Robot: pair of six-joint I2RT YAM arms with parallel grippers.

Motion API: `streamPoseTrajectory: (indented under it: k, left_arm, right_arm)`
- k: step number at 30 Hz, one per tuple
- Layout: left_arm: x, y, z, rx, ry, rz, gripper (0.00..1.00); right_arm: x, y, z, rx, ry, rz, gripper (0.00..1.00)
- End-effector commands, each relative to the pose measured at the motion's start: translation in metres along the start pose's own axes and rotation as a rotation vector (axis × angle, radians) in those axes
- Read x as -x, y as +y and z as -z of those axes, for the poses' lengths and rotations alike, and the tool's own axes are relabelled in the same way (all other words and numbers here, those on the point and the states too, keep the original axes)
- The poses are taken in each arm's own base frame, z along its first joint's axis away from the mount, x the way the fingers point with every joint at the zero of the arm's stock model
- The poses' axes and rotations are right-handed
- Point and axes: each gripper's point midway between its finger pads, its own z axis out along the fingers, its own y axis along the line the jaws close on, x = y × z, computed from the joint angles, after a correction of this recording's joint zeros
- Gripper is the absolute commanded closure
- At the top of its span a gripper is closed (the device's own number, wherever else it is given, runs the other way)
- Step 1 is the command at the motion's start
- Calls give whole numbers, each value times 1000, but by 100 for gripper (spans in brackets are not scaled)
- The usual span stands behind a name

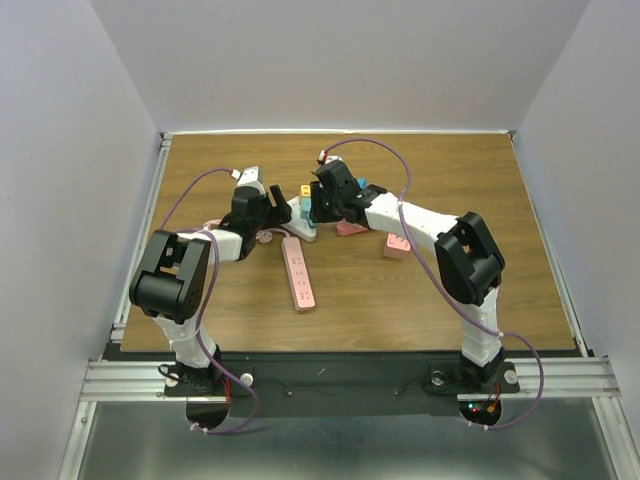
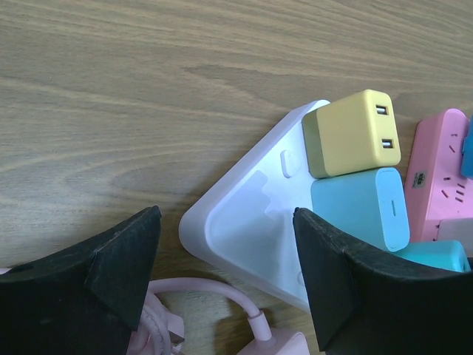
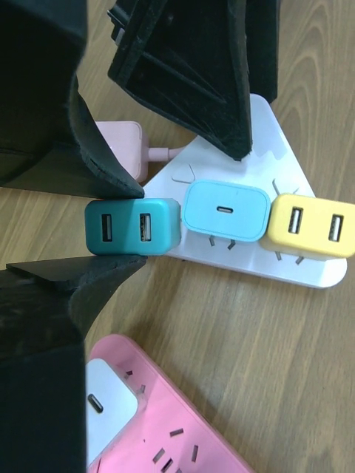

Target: Insert the plug

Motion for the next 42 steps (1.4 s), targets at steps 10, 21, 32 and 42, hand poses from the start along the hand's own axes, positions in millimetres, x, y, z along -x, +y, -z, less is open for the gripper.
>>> streamPoseTrajectory:
  k: [10, 21, 32, 42]
  left_arm:
    - [-13, -4, 5, -33, 32, 43, 32]
    - [-18, -5, 12, -39, 39, 59, 35]
    - [-20, -15, 18, -60, 39, 61, 37]
    - [-23, -17, 20, -62, 42, 60, 37]
  right_arm:
    - [24, 18, -2, -9, -98, 19, 100]
    - [27, 21, 8, -23, -122, 28, 100]
    - [29, 26, 7, -19, -135, 28, 100]
    - [30, 31, 9, -1, -135, 28, 99]
